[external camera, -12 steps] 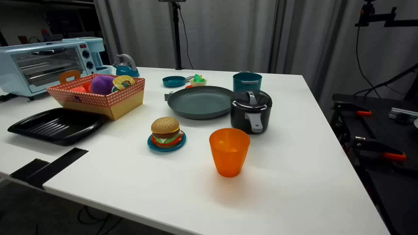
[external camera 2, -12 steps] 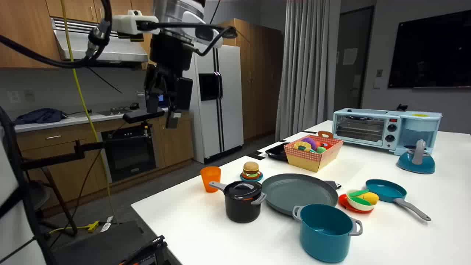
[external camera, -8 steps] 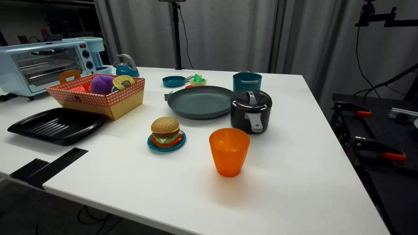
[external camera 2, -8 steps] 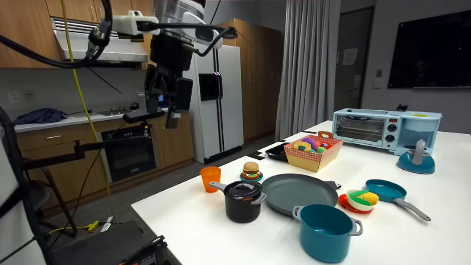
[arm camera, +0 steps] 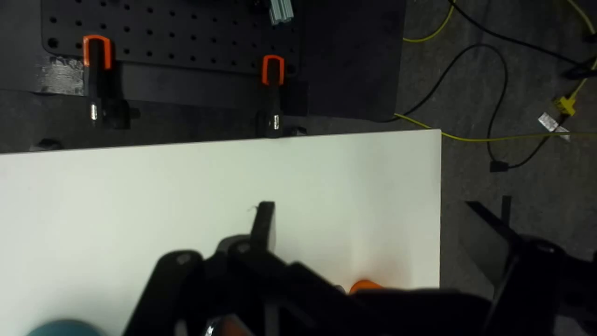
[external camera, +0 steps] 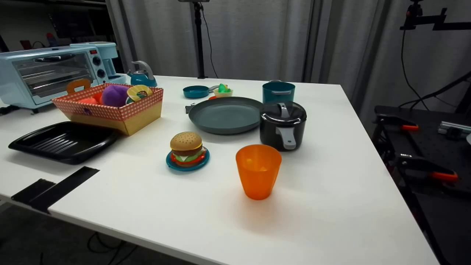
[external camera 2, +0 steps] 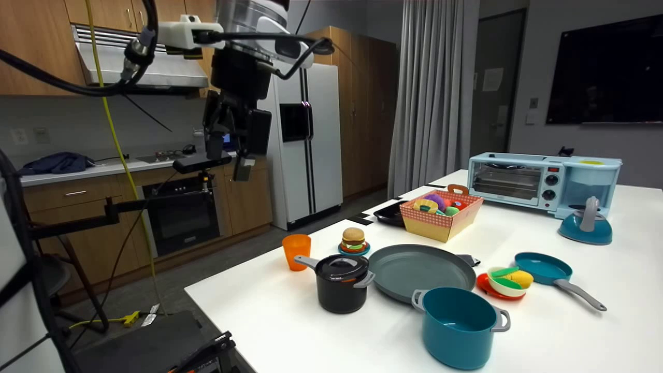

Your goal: Pick the lid on the black pot and put it on the blue pot

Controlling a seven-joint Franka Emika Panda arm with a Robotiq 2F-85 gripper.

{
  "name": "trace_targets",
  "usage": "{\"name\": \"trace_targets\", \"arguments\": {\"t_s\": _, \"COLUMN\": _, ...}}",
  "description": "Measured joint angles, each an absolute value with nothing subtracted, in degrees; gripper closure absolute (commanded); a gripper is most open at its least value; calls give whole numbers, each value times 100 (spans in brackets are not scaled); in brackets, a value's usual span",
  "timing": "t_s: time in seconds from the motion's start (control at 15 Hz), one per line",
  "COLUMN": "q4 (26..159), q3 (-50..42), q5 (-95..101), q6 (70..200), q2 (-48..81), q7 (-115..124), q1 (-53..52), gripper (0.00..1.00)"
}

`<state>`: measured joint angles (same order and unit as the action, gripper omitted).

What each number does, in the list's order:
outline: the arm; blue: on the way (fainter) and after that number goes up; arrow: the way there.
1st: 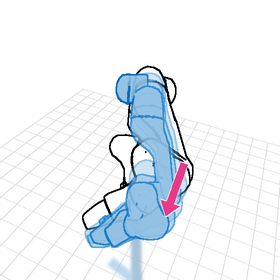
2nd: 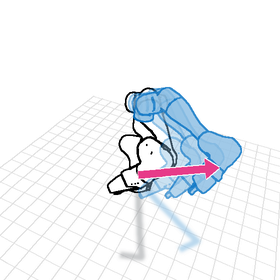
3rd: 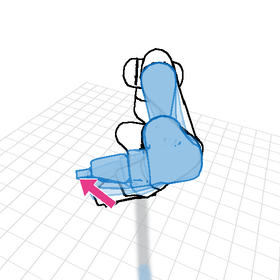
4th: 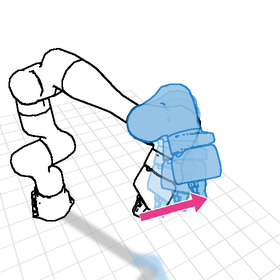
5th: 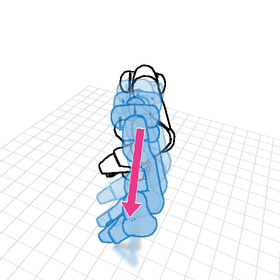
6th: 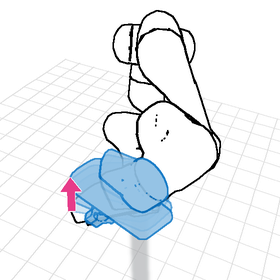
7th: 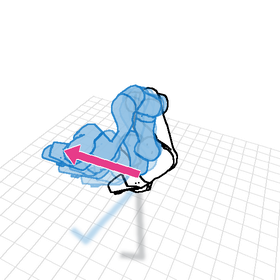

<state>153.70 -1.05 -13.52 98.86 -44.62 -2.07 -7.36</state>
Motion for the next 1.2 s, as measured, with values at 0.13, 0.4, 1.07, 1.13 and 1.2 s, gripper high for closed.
{"name": "trace_targets", "arguments": {"t_s": 0.13, "q4": 15370, "q3": -105, "q5": -1352, "q6": 9886, "q2": -4462, "q7": -207, "q1": -736, "gripper": 0}}
{"name": "trace_targets", "arguments": {"t_s": 0.4, "q4": 15370, "q3": -105, "q5": -1352, "q6": 9886, "q2": -4461, "q7": -207, "q1": -736, "gripper": 0}}
{"name": "trace_targets", "arguments": {"t_s": 1.07, "q4": 15370, "q3": -75, "q5": -1352, "q6": 9886, "q2": -4443, "q7": -207, "q1": -711, "gripper": 0}}
{"name": "trace_targets", "arguments": {"t_s": 1.13, "q4": 15370, "q3": -54, "q5": -1352, "q6": 9890, "q2": -4423, "q7": -207, "q1": -693, "gripper": 0}}
{"name": "trace_targets", "arguments": {"t_s": 1.2, "q4": 15368, "q3": -35, "q5": -1340, "q6": 9903, "q2": -4396, "q7": -202, "q1": -673, "gripper": 0}}
